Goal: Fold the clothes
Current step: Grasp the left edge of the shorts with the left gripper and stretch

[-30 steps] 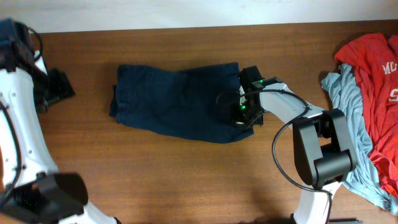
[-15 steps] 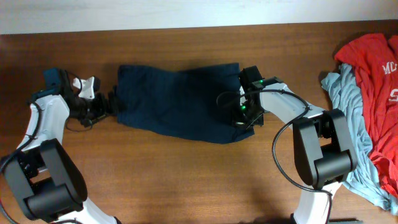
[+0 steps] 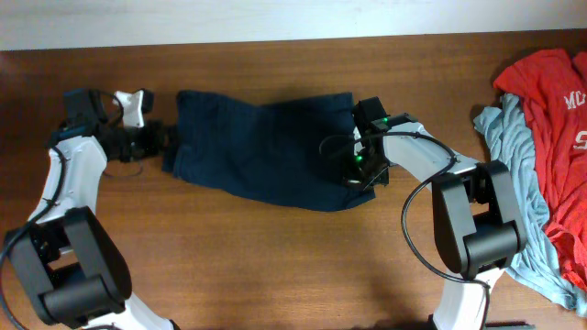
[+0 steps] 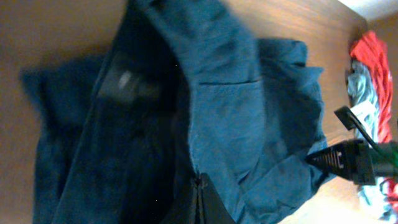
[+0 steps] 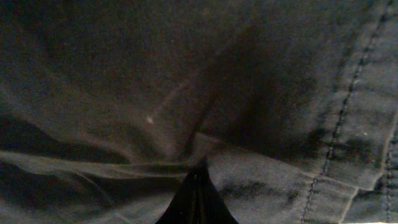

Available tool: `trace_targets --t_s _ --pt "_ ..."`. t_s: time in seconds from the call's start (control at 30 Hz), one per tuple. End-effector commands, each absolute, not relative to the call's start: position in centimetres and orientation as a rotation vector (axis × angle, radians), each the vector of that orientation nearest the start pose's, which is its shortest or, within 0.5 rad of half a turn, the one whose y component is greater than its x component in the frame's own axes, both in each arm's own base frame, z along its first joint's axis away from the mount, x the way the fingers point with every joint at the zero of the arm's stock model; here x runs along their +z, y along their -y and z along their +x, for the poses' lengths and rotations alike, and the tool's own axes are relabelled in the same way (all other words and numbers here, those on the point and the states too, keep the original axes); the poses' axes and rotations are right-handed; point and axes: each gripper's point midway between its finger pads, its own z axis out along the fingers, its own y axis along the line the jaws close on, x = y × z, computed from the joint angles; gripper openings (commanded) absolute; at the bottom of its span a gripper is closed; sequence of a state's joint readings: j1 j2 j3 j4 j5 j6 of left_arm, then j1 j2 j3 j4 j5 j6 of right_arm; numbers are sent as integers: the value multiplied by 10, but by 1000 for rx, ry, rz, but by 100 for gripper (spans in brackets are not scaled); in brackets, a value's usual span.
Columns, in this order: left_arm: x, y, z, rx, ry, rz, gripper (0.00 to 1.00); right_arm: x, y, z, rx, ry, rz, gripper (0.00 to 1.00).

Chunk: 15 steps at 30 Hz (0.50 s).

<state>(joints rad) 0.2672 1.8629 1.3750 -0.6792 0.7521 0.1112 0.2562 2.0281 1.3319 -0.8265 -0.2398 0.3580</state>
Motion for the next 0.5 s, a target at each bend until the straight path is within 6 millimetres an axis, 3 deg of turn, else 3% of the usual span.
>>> trace_targets --t_s 0.0,0.1,0.17,0.23,0.37,0.4,0.47 --pt "158 32 451 -719 -2383 277 1 -12 -121 344 272 -3168 147 4" --pt "139 29 456 -482 -2493 222 1 -12 -121 344 272 -3169 147 4" --pt "125 -7 454 -160 -2600 -39 1 -12 -120 343 271 -3173 148 4" --pt "128 -35 446 88 -2615 -185 1 -12 -120 342 268 -3179 149 4" --pt "171 -72 433 346 -2529 -304 1 -12 -120 341 266 -3182 150 4" --pt "184 -73 433 342 -2498 -309 0 -12 -120 341 267 -3181 150 4" --pt "207 -57 439 214 -2443 -237 1 -12 -120 342 268 -3179 149 4"
